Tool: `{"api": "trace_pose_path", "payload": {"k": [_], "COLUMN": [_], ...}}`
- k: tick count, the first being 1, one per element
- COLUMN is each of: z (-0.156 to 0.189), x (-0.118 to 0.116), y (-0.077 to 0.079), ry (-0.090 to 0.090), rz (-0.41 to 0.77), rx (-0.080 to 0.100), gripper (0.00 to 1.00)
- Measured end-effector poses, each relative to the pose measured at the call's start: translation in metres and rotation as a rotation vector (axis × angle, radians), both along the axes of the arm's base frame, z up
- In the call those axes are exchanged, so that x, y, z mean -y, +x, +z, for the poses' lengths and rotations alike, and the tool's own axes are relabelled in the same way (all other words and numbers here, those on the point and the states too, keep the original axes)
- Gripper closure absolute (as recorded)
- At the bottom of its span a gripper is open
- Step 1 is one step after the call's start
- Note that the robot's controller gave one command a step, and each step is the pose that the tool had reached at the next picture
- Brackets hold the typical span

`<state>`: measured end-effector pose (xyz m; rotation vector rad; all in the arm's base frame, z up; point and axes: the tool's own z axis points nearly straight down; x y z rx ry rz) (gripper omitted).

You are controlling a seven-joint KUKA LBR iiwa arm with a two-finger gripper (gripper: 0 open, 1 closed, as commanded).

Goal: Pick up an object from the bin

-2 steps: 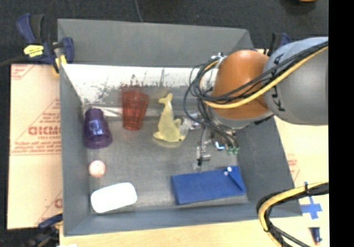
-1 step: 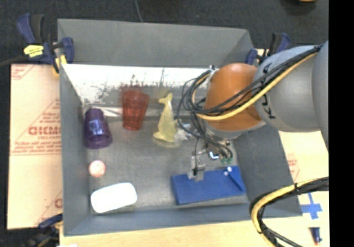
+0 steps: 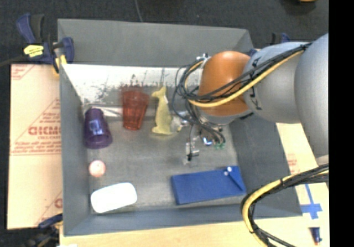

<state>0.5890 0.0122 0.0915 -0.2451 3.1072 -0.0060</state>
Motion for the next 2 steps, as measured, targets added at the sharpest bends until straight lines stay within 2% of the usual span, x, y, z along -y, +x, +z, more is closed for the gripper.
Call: {"api": "trace_pose_path", "payload": {"k": [1,2], "z": [0.006,-0.005], "x": [-0.025,-0.013], "y": [-0.006,0.039], "ry": [0.002,-0.002], "rz": [-0.014,0.042], "rx": [-0.001,-0.005], "gripper": [0.00,0.00]}}
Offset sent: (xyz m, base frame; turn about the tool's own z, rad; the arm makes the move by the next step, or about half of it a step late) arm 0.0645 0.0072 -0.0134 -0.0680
